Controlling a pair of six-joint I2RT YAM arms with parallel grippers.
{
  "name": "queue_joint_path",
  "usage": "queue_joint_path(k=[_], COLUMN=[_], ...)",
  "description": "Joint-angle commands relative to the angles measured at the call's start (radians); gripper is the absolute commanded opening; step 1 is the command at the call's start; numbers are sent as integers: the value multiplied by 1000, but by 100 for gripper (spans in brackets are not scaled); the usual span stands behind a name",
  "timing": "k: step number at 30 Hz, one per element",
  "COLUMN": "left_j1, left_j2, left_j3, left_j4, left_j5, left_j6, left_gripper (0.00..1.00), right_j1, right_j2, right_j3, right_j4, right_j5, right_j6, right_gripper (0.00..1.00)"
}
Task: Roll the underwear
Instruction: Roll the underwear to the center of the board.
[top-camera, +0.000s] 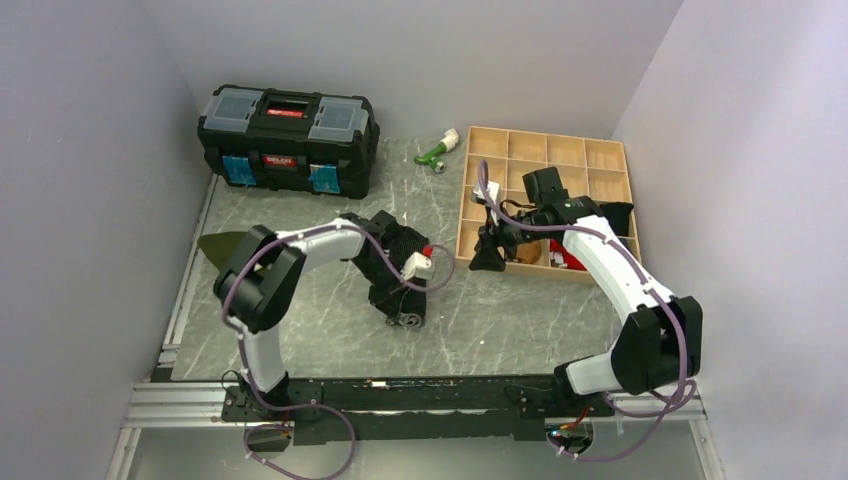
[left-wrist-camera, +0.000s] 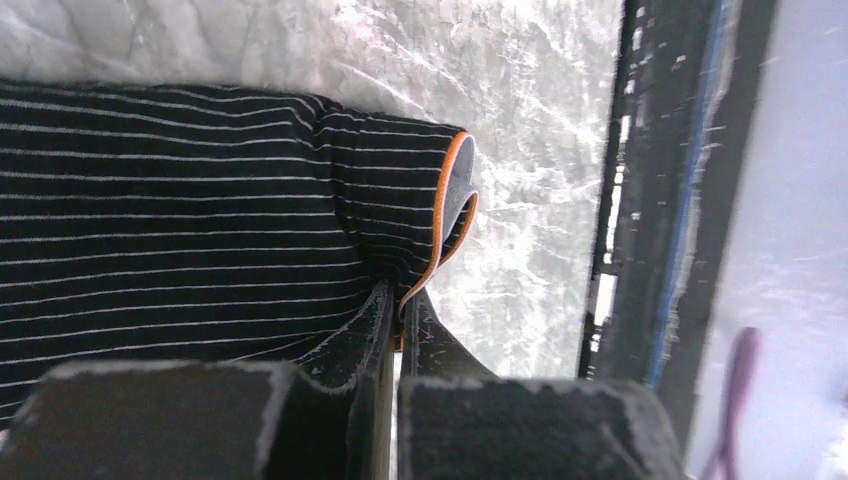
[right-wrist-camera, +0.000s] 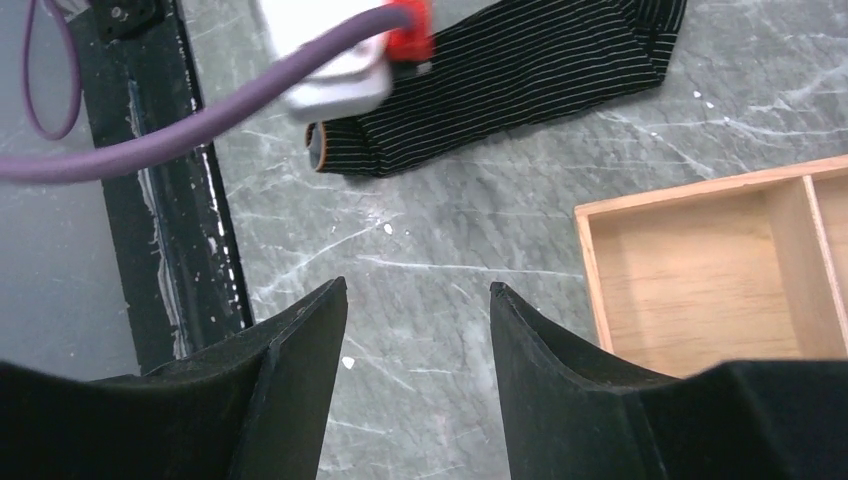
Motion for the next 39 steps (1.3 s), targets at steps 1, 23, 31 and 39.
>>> queue_joint_path(k=[1,23,31,39], left_j1=[80,146,147,146], left_j2=[144,522,540,536], left_j3=[132,472,479,481], left_j4=[-219,-518,-525,-526], left_j5=[179,342,347,351], left_j6=[80,-3,-18,-20], left_gripper=[0,0,0,0], right_j1=[9,467,589,650], right_j2=[-54,-5,141,222], right_j3=[-28,-131,-72,-48], right_j4=[31,178,220,257], right_j5=[-64,268,435,489], right_j6=[-39,-17,-30,-42], right_gripper=[57,57,59,60])
